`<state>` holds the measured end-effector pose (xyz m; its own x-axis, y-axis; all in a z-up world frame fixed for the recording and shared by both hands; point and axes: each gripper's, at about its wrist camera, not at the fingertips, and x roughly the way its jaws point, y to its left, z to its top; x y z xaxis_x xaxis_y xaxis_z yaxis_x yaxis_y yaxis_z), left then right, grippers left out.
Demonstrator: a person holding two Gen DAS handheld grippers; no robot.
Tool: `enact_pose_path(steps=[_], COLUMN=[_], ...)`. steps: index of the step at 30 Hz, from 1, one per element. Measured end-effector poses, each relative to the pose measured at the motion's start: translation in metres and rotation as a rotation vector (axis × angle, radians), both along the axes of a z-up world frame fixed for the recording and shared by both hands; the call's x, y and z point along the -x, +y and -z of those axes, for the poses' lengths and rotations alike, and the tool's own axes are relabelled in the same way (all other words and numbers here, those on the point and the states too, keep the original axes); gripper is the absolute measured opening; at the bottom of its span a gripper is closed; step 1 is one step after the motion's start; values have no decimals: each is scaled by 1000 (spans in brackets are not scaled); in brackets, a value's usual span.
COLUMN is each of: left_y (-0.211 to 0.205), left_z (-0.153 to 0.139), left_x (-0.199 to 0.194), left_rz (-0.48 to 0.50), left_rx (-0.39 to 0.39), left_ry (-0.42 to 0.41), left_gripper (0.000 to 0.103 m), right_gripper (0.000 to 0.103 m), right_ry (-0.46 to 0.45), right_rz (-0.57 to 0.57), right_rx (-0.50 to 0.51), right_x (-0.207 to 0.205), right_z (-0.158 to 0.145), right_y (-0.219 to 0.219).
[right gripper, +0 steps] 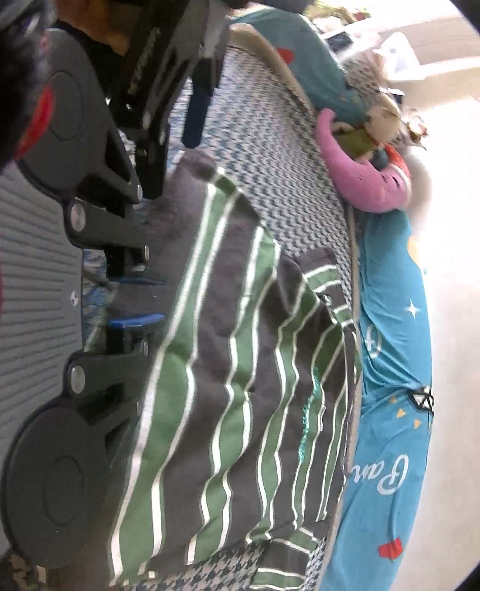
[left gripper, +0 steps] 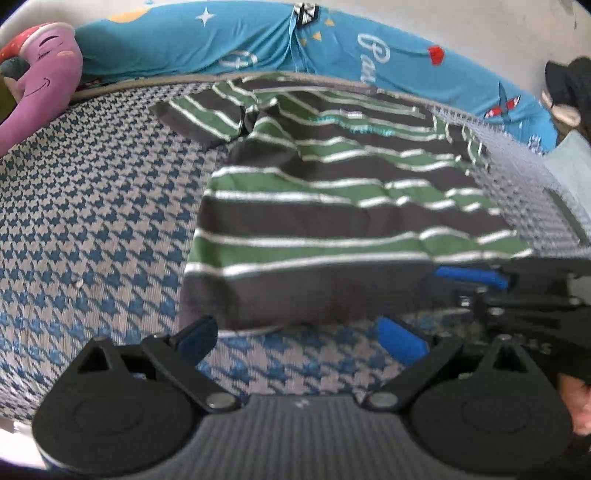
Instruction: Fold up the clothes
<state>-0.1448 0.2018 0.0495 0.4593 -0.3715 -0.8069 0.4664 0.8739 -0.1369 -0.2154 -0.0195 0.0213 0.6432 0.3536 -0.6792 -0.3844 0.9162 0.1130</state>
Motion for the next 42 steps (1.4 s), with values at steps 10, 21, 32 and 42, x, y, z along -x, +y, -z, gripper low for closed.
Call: enact_pose_path(steps=[10, 21, 32, 42], left_y=[-12, -2, 2, 5], left_z=[17, 7, 9, 13], left_x=[0, -16, -33, -52], left_rz=[0, -105, -163, -222], left_rx=[-116, -11, 49, 100], left_ry=[-20, -25, 4, 31], left_gripper=[98, 98, 98, 98], right_gripper=[18, 18, 18, 18], right_ry=[62, 31, 36, -11], right_rz=[-56, 5, -94, -120], right_rx=[82, 85, 63, 85], right_x=[15, 13, 16, 14], right_z=[13, 13, 14, 20], right_y=[-6, -7, 6, 28])
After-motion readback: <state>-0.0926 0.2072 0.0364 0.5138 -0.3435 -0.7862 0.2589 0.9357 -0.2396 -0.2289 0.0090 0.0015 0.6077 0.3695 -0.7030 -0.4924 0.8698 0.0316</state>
